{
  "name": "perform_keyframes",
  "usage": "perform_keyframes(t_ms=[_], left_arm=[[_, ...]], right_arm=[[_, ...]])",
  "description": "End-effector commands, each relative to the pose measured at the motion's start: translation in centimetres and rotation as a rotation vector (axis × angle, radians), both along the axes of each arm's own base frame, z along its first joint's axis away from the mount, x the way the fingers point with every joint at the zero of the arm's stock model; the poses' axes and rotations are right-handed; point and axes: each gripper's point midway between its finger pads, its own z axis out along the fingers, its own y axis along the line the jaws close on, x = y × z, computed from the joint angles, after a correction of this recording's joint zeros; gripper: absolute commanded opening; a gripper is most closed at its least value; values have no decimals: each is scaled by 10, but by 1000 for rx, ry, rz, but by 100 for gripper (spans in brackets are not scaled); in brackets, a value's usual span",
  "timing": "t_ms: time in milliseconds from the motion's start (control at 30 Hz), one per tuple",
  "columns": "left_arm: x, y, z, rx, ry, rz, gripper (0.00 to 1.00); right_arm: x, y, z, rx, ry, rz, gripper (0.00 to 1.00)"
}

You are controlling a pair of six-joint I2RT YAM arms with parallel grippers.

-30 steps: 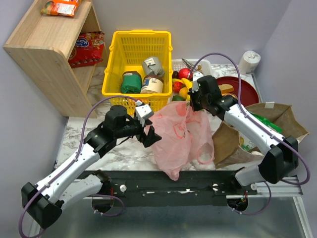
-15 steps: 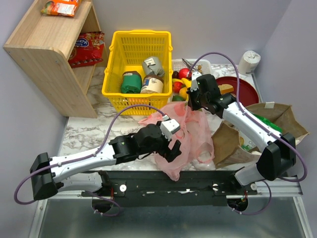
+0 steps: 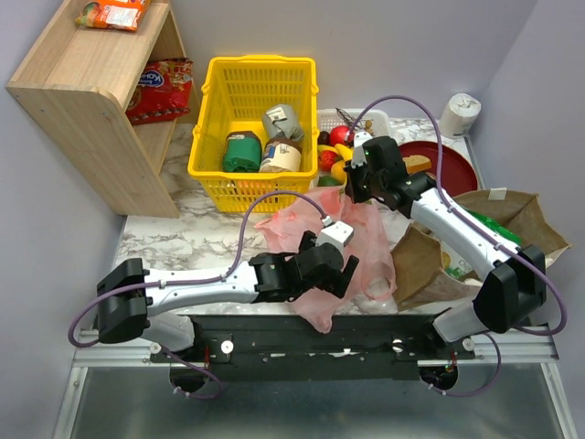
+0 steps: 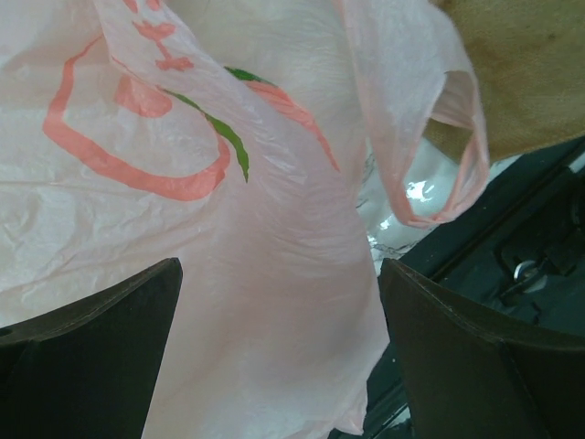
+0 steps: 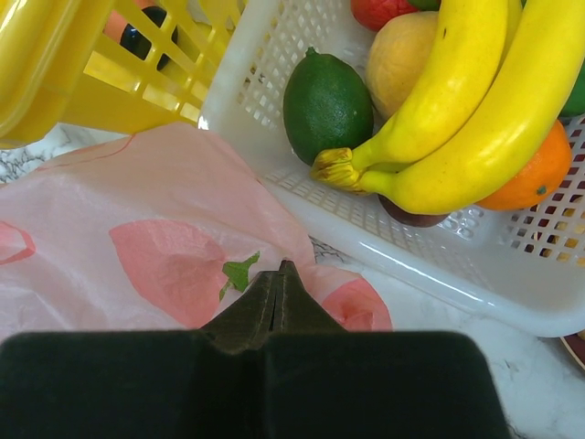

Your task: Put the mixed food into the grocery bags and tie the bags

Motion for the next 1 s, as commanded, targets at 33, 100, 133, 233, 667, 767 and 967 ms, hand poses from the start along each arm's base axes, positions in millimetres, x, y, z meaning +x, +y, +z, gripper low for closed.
perform_keyframes(t_ms=[33, 100, 133, 233, 667, 767, 967], left_arm=[[2, 0, -16, 25, 12, 36, 93], [3, -6, -11, -35, 7, 26, 79], [0, -6, -15, -44, 25, 6, 69], [10, 1, -10, -111, 37, 11, 35], [41, 66, 102, -659, 37, -256, 0], [27, 74, 127, -789, 47, -395, 0], [17, 88, 141, -857, 92, -526, 0]], right_arm=[[2, 1, 11, 44, -23, -1, 1], [1, 2, 12, 49, -26, 6, 1], [-1, 3, 13, 54, -23, 11, 1], [-6, 3, 15, 64, -22, 29, 1], [-98, 21, 115, 322, -156, 362, 80], [-136, 33, 132, 440, -166, 524, 77], [-165, 49, 101, 583, -21, 629, 60]])
